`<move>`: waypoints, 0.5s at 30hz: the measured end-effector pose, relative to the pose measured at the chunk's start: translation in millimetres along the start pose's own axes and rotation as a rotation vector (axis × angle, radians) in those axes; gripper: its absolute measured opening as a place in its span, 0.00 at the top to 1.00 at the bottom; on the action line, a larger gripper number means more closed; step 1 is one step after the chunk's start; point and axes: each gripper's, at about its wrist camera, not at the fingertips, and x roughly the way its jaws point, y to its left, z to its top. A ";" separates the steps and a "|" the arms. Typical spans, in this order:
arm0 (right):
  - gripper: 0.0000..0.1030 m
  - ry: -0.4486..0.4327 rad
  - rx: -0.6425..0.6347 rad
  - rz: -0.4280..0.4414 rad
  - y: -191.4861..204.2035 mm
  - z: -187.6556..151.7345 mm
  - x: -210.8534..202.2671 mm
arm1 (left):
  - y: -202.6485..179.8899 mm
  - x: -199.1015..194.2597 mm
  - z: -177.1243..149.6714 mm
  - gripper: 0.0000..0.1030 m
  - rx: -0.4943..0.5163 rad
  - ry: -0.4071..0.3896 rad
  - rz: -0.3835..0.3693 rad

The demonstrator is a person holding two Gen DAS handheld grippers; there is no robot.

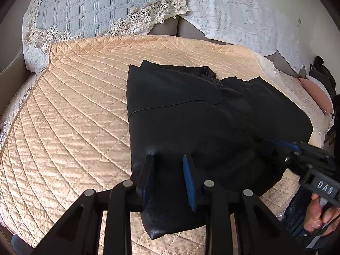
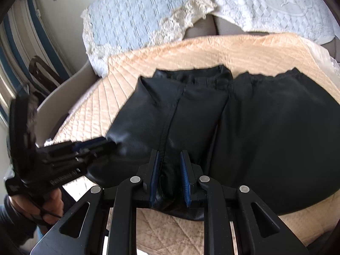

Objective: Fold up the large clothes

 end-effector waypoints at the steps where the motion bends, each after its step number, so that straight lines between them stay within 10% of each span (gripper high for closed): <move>1: 0.80 0.003 0.000 -0.003 -1.4 2.2 3.7 | -0.3 0.5 0.0 0.72 -0.001 -0.001 0.000; 15: 0.78 -0.022 0.138 0.038 -34.3 33.0 7.7 | 23.5 -18.3 14.9 0.72 -0.080 -0.038 -0.045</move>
